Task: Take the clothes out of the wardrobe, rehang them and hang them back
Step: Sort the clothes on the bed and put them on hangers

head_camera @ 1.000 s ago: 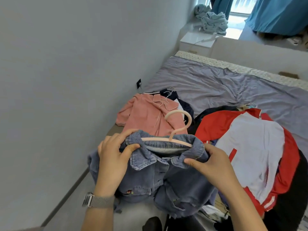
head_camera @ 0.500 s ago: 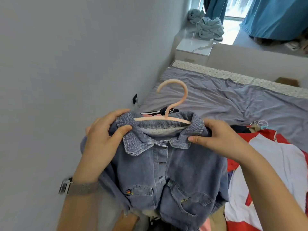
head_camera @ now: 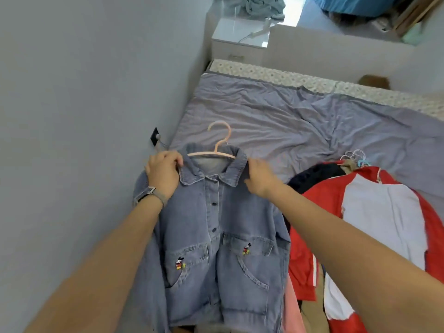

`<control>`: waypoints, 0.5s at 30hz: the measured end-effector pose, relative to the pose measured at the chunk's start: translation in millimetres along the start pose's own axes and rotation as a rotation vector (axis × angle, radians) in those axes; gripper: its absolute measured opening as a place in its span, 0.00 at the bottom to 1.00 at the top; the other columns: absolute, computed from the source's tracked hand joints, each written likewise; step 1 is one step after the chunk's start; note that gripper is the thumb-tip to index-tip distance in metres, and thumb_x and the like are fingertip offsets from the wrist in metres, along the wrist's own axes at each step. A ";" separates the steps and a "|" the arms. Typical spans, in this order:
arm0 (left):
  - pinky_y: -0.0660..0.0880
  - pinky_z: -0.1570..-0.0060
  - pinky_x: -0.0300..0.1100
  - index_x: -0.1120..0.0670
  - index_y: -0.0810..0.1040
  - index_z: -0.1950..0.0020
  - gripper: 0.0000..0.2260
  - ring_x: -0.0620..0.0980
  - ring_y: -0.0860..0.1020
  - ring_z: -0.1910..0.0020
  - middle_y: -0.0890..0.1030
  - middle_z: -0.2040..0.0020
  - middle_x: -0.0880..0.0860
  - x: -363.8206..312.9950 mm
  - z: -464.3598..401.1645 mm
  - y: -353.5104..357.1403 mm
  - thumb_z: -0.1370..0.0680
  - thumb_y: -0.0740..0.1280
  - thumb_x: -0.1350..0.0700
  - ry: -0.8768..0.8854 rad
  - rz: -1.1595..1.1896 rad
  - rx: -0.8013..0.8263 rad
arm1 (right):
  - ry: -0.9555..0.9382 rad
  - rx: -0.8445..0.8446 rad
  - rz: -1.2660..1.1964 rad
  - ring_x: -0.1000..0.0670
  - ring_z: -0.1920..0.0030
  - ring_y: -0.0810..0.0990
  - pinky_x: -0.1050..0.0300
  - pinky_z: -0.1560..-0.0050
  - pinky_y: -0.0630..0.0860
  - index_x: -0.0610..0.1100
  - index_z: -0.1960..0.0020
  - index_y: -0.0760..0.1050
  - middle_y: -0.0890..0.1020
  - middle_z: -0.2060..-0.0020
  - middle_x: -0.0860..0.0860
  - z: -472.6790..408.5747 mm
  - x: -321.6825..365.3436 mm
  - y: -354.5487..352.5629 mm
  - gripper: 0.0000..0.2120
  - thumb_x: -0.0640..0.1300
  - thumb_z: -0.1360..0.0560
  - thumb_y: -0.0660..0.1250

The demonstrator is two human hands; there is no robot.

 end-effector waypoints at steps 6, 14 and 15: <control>0.58 0.29 0.54 0.54 0.68 0.29 0.23 0.58 0.59 0.26 0.60 0.25 0.55 30.7 23.1 107.0 0.25 0.61 0.61 0.003 -0.251 0.339 | 0.054 0.240 0.038 0.44 0.23 0.47 0.54 0.24 0.44 0.33 0.24 0.42 0.48 0.23 0.40 23.6 -26.0 86.0 0.32 0.35 0.21 0.57; 0.55 0.28 0.51 0.54 0.56 0.24 0.25 0.49 0.53 0.24 0.55 0.23 0.49 -60.1 100.1 177.6 0.20 0.59 0.56 0.045 -0.166 0.580 | 0.298 0.236 -0.311 0.38 0.27 0.59 0.54 0.29 0.53 0.31 0.26 0.56 0.63 0.27 0.37 131.6 -166.4 105.7 0.26 0.36 0.22 0.58; 0.56 0.29 0.51 0.53 0.57 0.24 0.25 0.48 0.54 0.24 0.57 0.23 0.49 -76.9 106.6 187.4 0.20 0.60 0.56 0.068 -0.162 0.589 | 0.351 0.223 -0.333 0.38 0.27 0.60 0.54 0.29 0.53 0.30 0.27 0.57 0.63 0.28 0.36 147.7 -191.0 98.9 0.26 0.37 0.22 0.58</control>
Point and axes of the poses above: each hand's wrist, its own z-axis away from the middle knuckle, its own y-axis out of the palm, x = y × z, the point moved 4 cm from there along -z, towards the middle knuckle
